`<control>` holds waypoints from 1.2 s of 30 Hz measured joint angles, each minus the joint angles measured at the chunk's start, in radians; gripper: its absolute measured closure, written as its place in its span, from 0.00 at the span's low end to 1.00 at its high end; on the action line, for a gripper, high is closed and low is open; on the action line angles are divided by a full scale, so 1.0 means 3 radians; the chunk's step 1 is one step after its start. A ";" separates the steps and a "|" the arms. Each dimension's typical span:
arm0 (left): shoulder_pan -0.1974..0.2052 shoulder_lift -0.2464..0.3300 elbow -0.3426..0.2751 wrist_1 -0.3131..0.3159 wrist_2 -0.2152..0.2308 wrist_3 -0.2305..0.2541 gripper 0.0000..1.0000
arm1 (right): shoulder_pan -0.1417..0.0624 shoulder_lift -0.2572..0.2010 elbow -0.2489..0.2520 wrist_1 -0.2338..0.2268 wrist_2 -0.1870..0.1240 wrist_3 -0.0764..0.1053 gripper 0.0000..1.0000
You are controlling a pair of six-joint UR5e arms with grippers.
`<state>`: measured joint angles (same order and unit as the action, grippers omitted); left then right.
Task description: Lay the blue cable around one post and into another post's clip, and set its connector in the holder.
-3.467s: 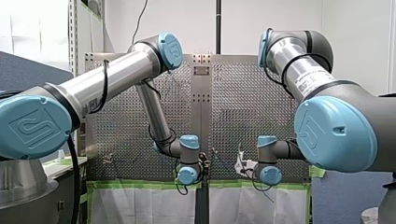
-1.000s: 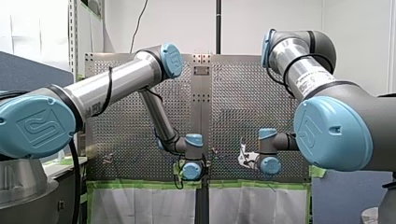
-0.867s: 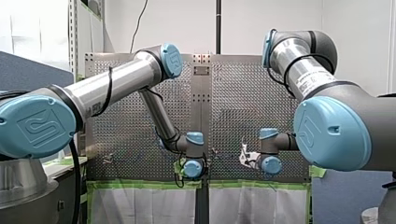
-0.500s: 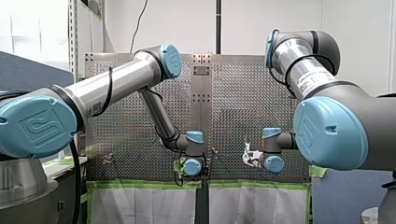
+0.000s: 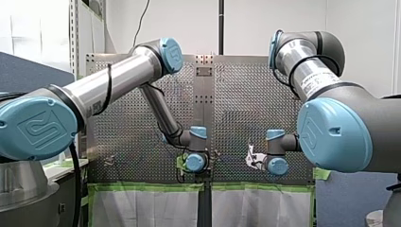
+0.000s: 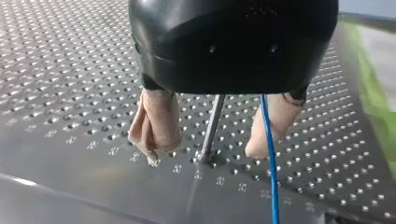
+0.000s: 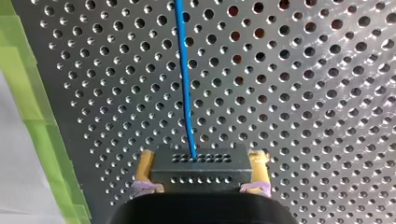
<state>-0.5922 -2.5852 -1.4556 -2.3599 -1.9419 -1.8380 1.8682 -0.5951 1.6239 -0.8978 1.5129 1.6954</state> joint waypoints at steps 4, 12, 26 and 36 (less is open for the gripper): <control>0.0012 0.0088 -0.0103 -0.0126 0.0094 0.0107 0.00 | 0.0000 0.0001 0.0000 0.0016 0.0000 0.0000 1.00; -0.0004 0.0123 -0.0340 -0.0280 0.0160 0.0308 0.00 | 0.0000 0.0001 0.0000 0.0025 -0.0001 0.0010 1.00; -0.0044 0.0360 -0.0523 -0.0270 0.0210 0.0395 0.00 | 0.0000 0.0000 0.0000 0.0037 -0.0027 0.0015 1.00; -0.0062 0.0645 -0.0757 -0.0292 0.0399 0.0411 0.00 | -0.0001 0.0001 0.0000 0.0050 -0.0036 0.0025 1.00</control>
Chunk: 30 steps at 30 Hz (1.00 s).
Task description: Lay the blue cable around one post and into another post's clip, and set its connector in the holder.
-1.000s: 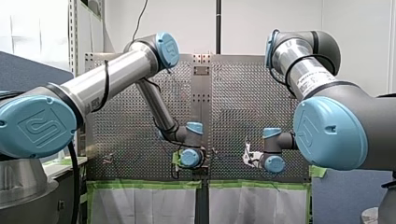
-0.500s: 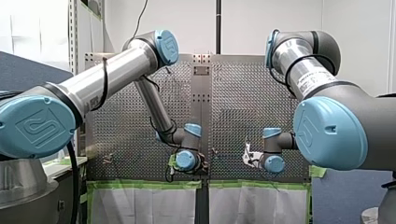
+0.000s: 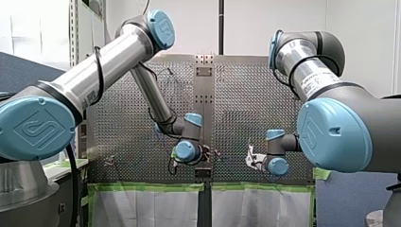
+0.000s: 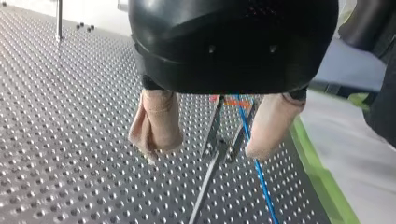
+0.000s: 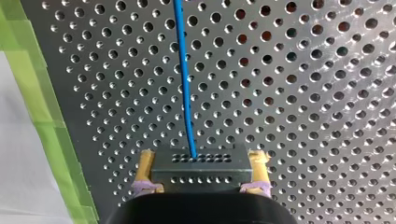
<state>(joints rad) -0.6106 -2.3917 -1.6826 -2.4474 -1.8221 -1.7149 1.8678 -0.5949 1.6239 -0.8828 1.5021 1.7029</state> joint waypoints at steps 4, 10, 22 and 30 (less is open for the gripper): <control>-0.0011 0.0064 -0.0052 -0.0069 0.0050 0.0028 0.00 | 0.0000 0.0000 0.0000 0.0002 -0.0001 0.0008 1.00; -0.0070 0.0092 -0.0064 -0.0196 0.0100 0.0125 0.00 | 0.0000 0.0001 0.0000 0.0009 -0.0012 0.0010 1.00; -0.0207 0.0185 -0.0066 -0.0279 0.0093 0.0136 0.00 | -0.0020 0.0002 0.0000 0.0012 -0.0033 0.0038 1.00; -0.0237 0.0187 -0.0066 -0.0302 0.0057 0.0090 0.00 | -0.0021 0.0005 0.0000 0.0017 -0.0036 0.0057 1.00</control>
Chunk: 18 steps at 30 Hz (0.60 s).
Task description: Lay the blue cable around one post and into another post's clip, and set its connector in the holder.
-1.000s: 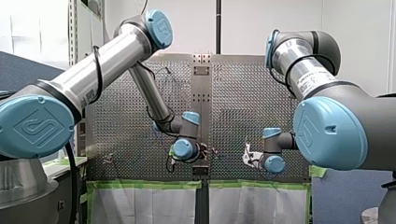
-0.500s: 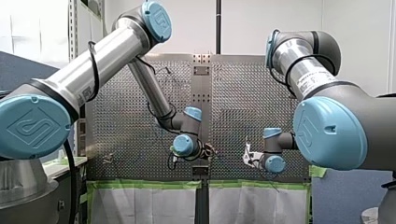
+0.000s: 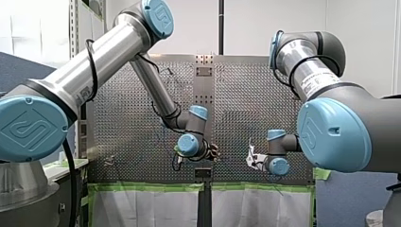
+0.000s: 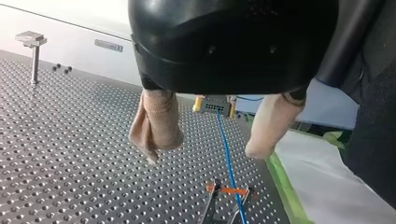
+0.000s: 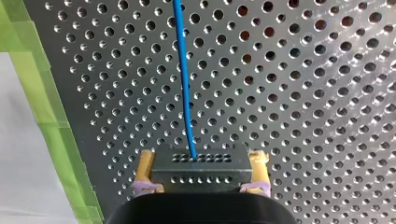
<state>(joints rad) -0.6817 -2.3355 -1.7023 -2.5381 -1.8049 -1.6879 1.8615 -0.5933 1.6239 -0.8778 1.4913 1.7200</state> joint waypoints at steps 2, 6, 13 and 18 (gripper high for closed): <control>-0.0005 0.0003 0.0000 0.0001 -0.0001 -0.0035 0.00 | 0.0000 0.0000 0.0000 0.0000 -0.0001 0.0002 1.00; -0.0011 0.0002 0.0000 -0.0001 -0.0005 -0.0125 0.00 | 0.0000 0.0001 0.0000 0.0001 -0.0004 0.0004 1.00; -0.0013 0.0001 0.0000 -0.0003 -0.0031 -0.0241 0.00 | -0.0001 0.0004 0.0000 0.0001 -0.0005 0.0003 1.00; -0.0014 0.0001 0.0000 -0.0003 -0.0034 -0.0264 0.00 | -0.0004 0.0005 0.0000 0.0001 -0.0009 0.0002 1.00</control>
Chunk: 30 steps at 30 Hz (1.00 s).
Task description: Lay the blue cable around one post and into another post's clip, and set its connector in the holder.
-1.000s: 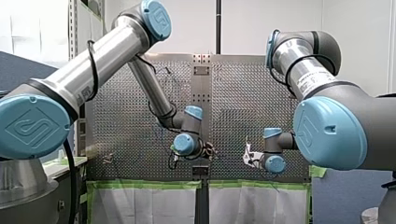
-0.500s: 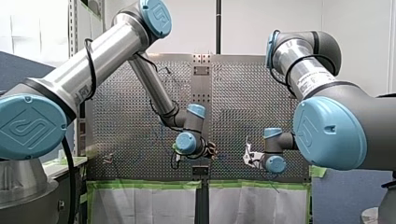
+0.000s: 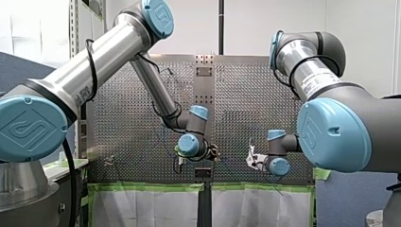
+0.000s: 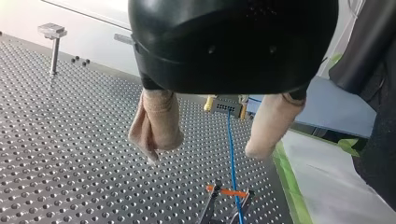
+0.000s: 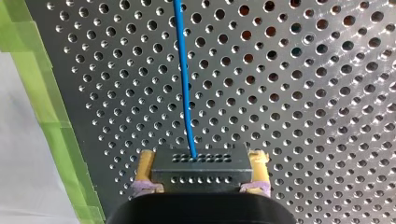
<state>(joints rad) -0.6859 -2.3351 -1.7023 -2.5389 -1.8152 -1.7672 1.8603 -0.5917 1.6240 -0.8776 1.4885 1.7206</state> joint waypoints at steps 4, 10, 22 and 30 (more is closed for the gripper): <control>0.0000 0.0000 0.0000 0.0000 0.0000 -0.0015 0.00 | -0.0002 0.0000 0.0000 0.0005 -0.0001 -0.0001 1.00; -0.0001 0.0000 0.0000 0.0000 -0.0006 -0.0059 0.00 | -0.0005 0.0005 0.0000 0.0009 -0.0001 -0.0002 1.00; -0.0004 0.0001 0.0000 -0.0001 -0.0064 -0.0106 0.00 | -0.0049 -0.0035 0.0014 0.0066 0.0142 -0.0035 1.00; -0.0005 0.0001 0.0000 -0.0007 -0.0077 -0.0107 0.00 | -0.0091 -0.0130 0.0084 0.0045 0.0176 -0.0014 1.00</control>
<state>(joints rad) -0.6875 -2.3349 -1.7023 -2.5412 -1.8382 -1.7993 1.8331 -0.6309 1.6493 -0.8641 1.5412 1.7165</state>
